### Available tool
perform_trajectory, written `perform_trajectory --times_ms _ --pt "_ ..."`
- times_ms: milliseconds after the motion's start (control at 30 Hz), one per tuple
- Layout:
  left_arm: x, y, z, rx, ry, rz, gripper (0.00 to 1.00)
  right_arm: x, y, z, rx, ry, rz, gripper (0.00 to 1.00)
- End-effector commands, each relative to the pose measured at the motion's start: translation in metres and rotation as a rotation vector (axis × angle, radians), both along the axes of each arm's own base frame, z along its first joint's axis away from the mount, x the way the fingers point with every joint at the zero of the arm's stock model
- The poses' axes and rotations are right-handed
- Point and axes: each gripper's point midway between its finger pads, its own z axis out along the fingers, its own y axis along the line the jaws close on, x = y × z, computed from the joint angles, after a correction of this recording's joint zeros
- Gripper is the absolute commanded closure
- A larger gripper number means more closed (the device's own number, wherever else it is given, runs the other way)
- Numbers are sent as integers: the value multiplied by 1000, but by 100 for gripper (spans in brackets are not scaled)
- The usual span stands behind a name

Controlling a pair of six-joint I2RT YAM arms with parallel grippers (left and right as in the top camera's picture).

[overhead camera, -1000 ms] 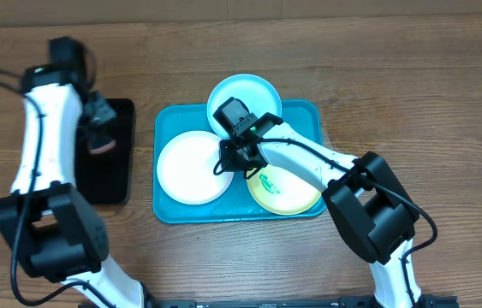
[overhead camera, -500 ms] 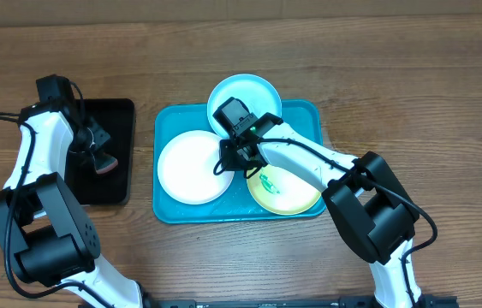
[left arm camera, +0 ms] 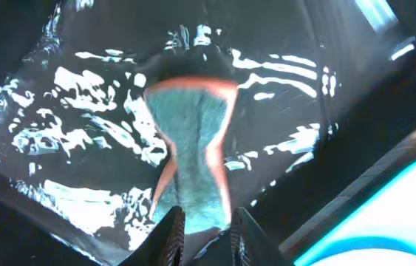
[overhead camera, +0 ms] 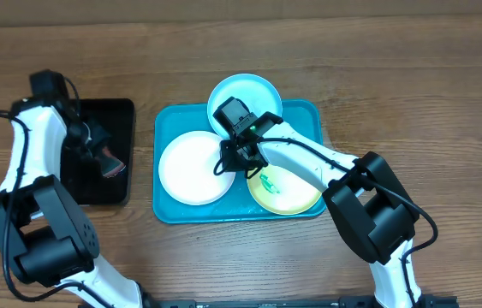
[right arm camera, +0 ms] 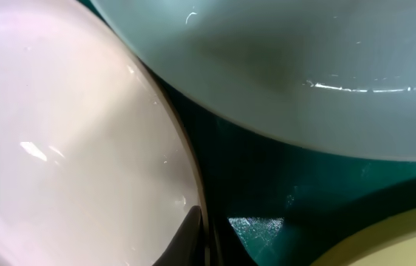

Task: Clean dirty plates on tray and stack at the side
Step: 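Lift the white plate with the right gripper and carry it rightward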

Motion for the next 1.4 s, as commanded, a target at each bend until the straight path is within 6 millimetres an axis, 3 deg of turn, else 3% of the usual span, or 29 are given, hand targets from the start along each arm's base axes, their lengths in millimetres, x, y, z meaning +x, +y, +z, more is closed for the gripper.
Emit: perform_trajectory --times_ms 0,33,67,133,233,267,333,400,500,633,867,1033,1167,1233,1367 --pt "22 9 37 -9 -93 0 76 15 17 56 65 -142 99 96" --pt "24 10 43 -6 -101 0 71 17 21 68 76 -173 124 96" --pt "26 11 47 -2 -110 0 53 19 23 81 85 -204 129 96" --pt "28 11 51 1 -119 -1 0 24 26 108 98 -267 124 96" --pt "28 11 50 1 -117 0 0 31 23 156 45 -416 177 96" --pt "28 12 50 4 -117 0 0 32 22 163 22 -443 191 96" --pt "28 12 50 5 -116 0 0 36 11 187 -102 -554 225 96" --pt "28 12 50 6 -119 -1 0 42 -10 220 -393 -741 259 96" --pt "29 12 50 6 -120 -1 0 39 -17 239 -626 -852 350 96" --pt "29 12 50 6 -120 -1 0 31 -11 257 -804 -933 464 96" --pt "29 12 50 6 -120 -1 0 14 -2 300 -1030 -1080 448 96" --pt "29 12 50 6 -120 -1 0 -4 15 315 -1077 -1143 459 96" --pt "29 12 50 6 -120 -1 0 -9 25 312 -998 -1161 446 96" --pt "29 12 50 6 -120 -1 0 -7 29 303 -897 -1149 420 96" --pt "29 12 50 6 -120 -1 0 11 26 248 -545 -935 355 96"
